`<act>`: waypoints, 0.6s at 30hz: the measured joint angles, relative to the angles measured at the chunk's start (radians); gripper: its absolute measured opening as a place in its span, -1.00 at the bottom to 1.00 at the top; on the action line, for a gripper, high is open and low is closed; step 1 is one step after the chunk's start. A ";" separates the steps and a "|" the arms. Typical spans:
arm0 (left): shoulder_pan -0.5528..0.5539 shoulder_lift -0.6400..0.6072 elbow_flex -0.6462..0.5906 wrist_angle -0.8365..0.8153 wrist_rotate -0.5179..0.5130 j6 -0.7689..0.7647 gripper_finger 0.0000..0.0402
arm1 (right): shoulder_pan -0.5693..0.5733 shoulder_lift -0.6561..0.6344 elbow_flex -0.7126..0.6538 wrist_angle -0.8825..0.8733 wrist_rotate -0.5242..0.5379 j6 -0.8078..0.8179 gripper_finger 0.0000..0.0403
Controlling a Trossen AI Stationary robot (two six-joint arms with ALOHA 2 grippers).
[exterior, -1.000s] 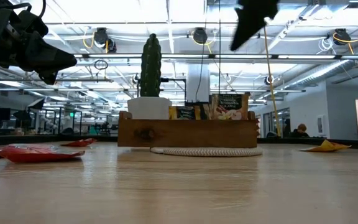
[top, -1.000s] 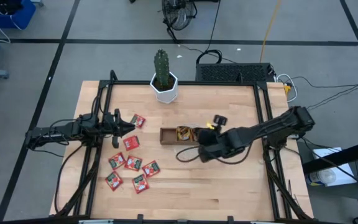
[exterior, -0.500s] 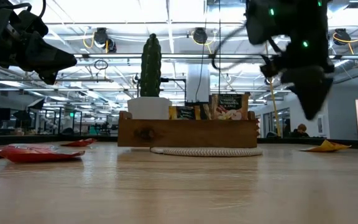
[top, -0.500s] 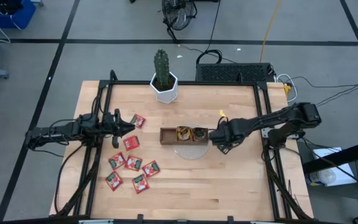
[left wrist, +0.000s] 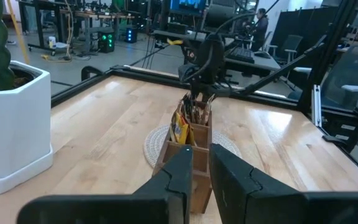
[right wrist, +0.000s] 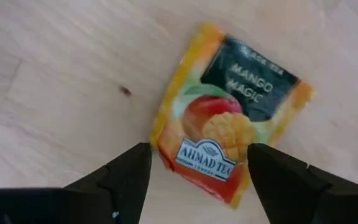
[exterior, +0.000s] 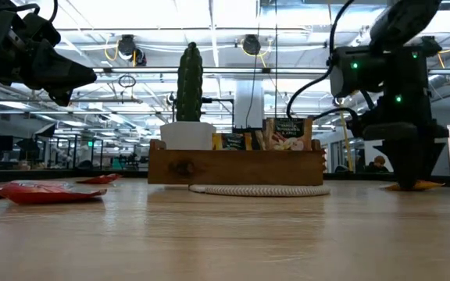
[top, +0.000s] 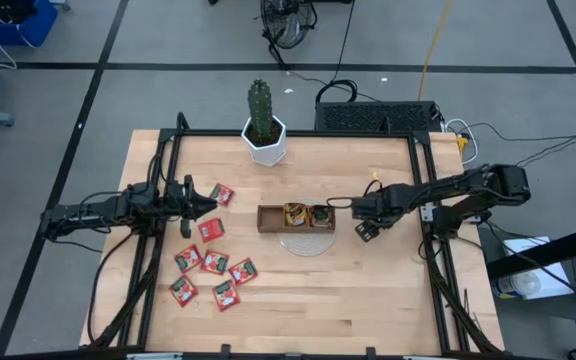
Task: Pick & Place Tea
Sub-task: Put the orange tea bag into the middle section of the wooden organizer
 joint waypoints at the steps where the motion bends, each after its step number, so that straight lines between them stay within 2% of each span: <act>1: 0.000 0.000 0.000 0.000 0.000 0.000 -0.71 | -0.005 -0.001 -0.007 0.012 -0.001 0.001 0.23; 5: 0.000 0.000 0.000 0.000 0.000 0.000 -0.71 | -0.018 -0.004 -0.034 0.060 -0.021 0.001 0.22; 9: 0.000 0.000 0.000 0.000 0.000 0.000 -0.71 | -0.020 -0.004 -0.037 0.057 -0.053 -0.003 0.07; 13: 0.000 0.000 0.000 0.000 0.000 0.000 -0.71 | -0.008 -0.009 -0.037 0.066 -0.080 -0.006 -0.23; 18: 0.000 0.000 0.000 0.000 0.000 0.000 -0.71 | 0.020 -0.032 -0.040 0.074 -0.072 -0.021 -0.73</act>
